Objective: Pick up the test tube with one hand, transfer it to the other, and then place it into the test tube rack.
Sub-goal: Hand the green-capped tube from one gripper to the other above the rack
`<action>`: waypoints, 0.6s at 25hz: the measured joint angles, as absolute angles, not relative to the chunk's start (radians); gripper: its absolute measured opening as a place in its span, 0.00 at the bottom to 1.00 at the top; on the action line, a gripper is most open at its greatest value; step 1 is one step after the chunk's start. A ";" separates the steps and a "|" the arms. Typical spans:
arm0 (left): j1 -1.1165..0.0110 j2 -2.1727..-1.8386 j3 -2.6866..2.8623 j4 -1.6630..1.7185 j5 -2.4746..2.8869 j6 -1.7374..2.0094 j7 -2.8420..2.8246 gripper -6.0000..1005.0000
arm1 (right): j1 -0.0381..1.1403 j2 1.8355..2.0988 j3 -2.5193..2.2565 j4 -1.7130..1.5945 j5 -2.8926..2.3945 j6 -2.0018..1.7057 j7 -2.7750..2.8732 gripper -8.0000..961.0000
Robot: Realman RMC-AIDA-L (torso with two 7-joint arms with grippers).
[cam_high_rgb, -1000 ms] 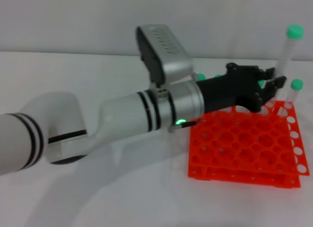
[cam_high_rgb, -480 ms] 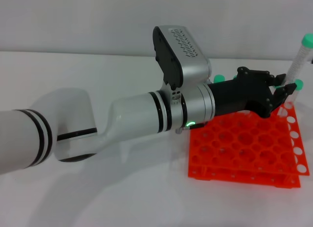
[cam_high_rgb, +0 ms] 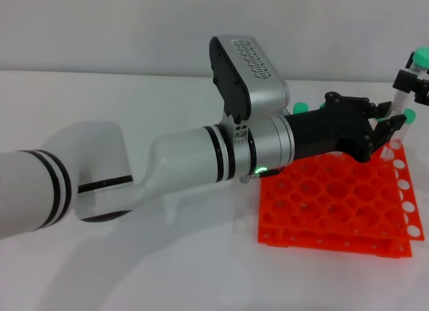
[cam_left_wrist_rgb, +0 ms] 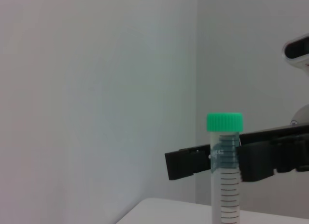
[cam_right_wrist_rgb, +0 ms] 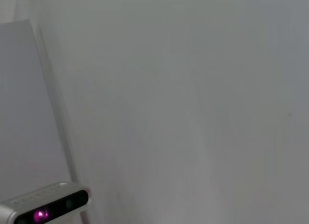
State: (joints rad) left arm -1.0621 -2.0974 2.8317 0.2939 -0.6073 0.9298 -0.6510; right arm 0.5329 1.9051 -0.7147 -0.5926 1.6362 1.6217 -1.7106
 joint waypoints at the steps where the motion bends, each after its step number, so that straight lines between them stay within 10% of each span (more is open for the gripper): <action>1: -1.062 -2.097 2.832 0.294 -0.607 0.930 -0.651 0.20 | 0.533 1.906 -0.715 -0.593 1.636 1.621 -1.713 0.67; 10: -1.051 -2.097 2.832 0.295 -0.606 0.936 -0.650 0.20 | 0.516 1.907 -0.699 -0.595 1.648 1.629 -1.723 0.66; 12: -1.051 -2.097 2.832 0.294 -0.606 0.936 -0.650 0.20 | 0.516 1.907 -0.699 -0.595 1.649 1.629 -1.723 0.41; 15: -1.051 -2.097 2.833 0.295 -0.606 0.936 -0.650 0.20 | 0.517 1.907 -0.699 -0.595 1.649 1.630 -1.723 0.31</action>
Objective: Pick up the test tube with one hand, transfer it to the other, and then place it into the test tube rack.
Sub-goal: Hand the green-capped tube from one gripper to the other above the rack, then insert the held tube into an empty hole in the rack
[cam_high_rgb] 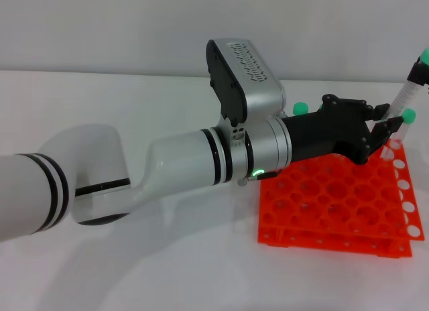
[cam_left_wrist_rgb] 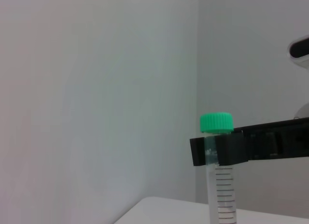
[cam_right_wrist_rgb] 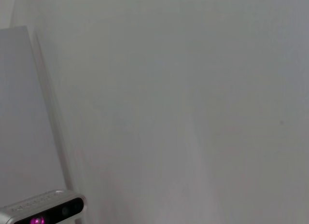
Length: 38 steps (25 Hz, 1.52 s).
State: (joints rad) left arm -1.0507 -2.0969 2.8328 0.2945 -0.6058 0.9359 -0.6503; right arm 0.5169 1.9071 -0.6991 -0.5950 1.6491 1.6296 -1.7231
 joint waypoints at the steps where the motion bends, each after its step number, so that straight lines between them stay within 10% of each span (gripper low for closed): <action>1: -1.051 -2.097 2.833 0.295 -0.606 0.936 -0.650 0.20 | 0.517 1.907 -0.699 -0.595 1.649 1.630 -1.723 0.27; 26: -0.880 -2.102 2.706 0.379 -0.604 0.929 -0.409 0.20 | 0.508 1.906 -0.690 -0.597 1.683 1.655 -1.734 0.21; 28: -0.837 -2.102 2.686 0.402 -0.605 0.935 -0.359 0.40 | 0.504 1.905 -0.680 -0.597 1.684 1.653 -1.736 0.21; 38: -0.434 -2.099 2.508 0.523 -0.619 1.198 -0.045 0.79 | 0.501 1.888 -0.680 -0.607 1.684 1.638 -1.744 0.21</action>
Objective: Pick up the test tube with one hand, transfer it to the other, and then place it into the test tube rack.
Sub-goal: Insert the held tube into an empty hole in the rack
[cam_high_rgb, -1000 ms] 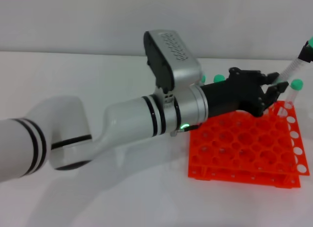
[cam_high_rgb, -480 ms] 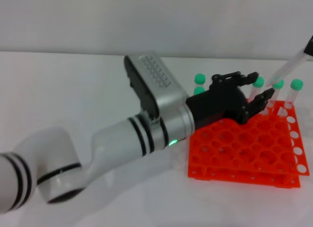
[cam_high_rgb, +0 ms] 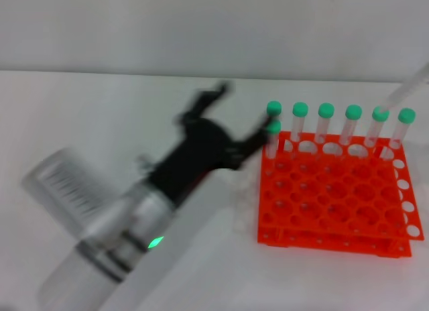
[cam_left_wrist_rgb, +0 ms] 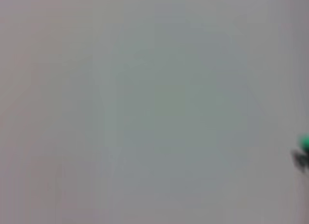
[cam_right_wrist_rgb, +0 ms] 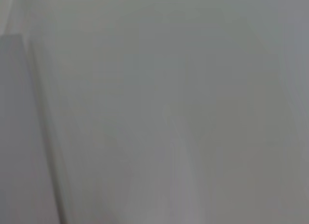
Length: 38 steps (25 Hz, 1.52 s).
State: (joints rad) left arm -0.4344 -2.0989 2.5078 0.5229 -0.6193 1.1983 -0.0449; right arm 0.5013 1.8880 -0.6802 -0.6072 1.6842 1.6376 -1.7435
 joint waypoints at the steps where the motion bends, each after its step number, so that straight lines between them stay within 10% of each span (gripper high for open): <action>1: -0.405 -2.099 2.495 0.520 -0.632 1.234 -0.040 0.83 | 0.507 1.891 -0.686 -0.608 1.682 1.636 -1.751 0.21; 15: -0.247 -2.094 2.454 0.297 -0.962 1.391 -0.086 0.88 | 0.639 2.002 -0.847 -0.641 1.514 1.423 -1.813 0.21; 38: -0.257 -2.093 2.455 0.282 -1.031 1.332 -0.177 0.88 | 0.662 2.018 -0.926 -0.584 1.509 1.260 -1.839 0.21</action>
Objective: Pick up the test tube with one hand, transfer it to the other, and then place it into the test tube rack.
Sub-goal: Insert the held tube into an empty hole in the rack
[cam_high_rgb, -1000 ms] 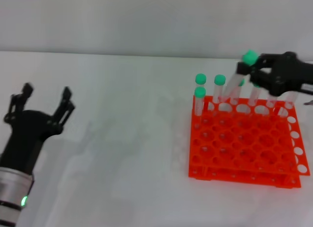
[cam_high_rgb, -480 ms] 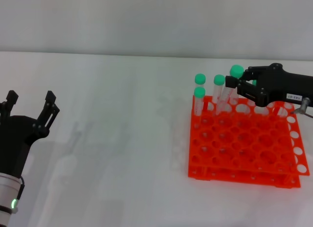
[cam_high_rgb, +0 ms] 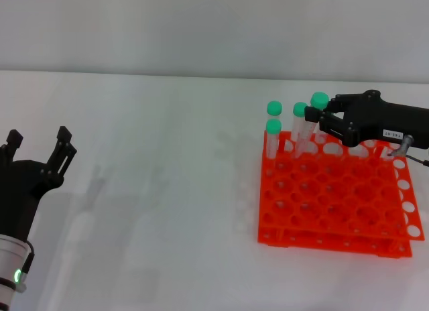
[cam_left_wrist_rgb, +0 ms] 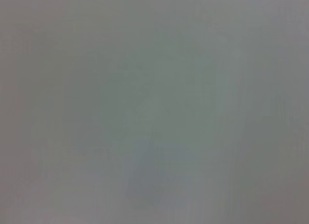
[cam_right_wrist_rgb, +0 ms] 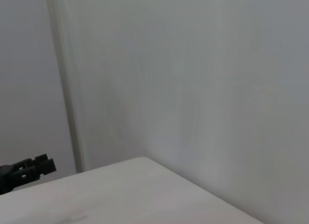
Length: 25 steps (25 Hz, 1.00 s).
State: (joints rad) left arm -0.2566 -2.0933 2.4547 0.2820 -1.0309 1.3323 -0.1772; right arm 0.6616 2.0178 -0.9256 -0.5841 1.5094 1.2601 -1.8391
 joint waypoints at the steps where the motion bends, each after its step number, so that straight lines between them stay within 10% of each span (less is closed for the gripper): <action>1: -0.257 -2.093 2.454 0.282 -1.031 1.331 -0.179 0.88 | 0.662 2.018 -0.928 -0.584 1.509 1.257 -1.839 0.21; 25: -0.264 -2.092 2.450 0.282 -1.071 1.328 -0.206 0.88 | 0.679 2.021 -1.069 -0.557 1.520 1.106 -1.818 0.21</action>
